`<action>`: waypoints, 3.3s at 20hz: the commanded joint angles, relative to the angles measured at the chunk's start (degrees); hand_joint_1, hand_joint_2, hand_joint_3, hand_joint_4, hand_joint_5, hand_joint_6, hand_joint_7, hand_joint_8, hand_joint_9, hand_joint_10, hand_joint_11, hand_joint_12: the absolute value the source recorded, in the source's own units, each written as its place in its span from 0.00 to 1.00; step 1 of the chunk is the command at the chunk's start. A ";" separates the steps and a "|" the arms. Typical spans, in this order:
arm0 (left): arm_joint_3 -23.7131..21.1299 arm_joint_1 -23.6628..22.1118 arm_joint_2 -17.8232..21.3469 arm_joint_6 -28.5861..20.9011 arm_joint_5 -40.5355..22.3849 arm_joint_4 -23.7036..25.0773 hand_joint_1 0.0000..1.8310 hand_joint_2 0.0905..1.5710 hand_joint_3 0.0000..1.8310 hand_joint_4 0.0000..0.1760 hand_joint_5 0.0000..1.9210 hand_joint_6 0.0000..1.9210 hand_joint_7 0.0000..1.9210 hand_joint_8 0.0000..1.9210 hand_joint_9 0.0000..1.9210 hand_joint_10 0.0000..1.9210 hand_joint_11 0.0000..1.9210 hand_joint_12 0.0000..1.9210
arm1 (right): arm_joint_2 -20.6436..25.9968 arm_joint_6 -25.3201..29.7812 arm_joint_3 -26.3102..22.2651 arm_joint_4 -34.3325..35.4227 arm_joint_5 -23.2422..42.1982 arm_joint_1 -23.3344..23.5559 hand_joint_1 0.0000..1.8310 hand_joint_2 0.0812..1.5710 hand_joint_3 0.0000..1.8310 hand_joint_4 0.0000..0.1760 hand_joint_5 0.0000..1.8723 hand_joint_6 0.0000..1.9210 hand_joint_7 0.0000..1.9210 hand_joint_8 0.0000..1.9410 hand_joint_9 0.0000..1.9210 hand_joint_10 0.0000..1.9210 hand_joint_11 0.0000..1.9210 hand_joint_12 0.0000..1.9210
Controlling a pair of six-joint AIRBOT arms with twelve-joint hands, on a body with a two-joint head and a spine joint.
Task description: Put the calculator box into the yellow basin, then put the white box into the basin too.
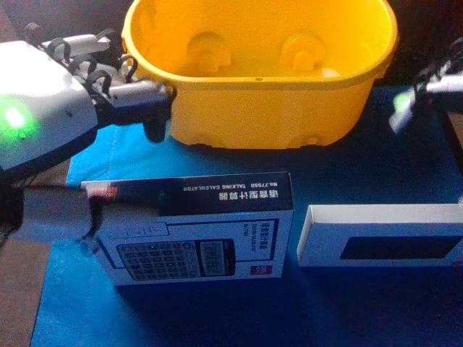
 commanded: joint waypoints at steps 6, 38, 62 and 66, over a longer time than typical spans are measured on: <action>-0.32 -0.85 0.00 0.06 -5.74 -1.06 0.30 0.66 0.00 0.00 0.30 0.00 0.30 0.00 0.28 0.00 0.07 0.49 | 0.20 0.50 0.22 2.72 4.26 0.68 0.36 0.58 0.13 0.00 0.05 0.01 0.01 0.00 0.02 0.01 0.00 0.13; 6.17 10.28 -9.74 0.04 -9.68 -13.32 0.70 0.70 0.00 0.00 0.43 0.55 0.55 0.52 0.57 0.50 0.52 0.71 | -13.96 -4.41 8.41 17.91 8.60 -14.45 0.79 0.78 0.00 0.00 0.32 0.79 0.34 0.62 0.38 0.74 0.32 0.95; 10.93 -0.92 -13.45 8.32 -40.84 -13.18 0.74 0.72 0.00 0.00 0.40 0.61 0.49 0.56 0.45 0.67 0.38 0.71 | -19.61 -5.77 13.17 21.32 10.84 -14.55 0.81 0.76 0.00 0.00 0.34 0.70 0.36 0.62 0.41 0.72 0.34 0.94; 11.09 -1.24 -13.85 15.95 -41.86 -15.05 0.74 0.71 0.00 0.00 0.42 0.58 0.49 0.55 0.46 0.66 0.38 0.71 | -21.35 -5.77 14.18 21.30 10.90 -14.38 0.81 0.76 0.00 0.00 0.35 0.67 0.37 0.62 0.41 0.72 0.34 0.93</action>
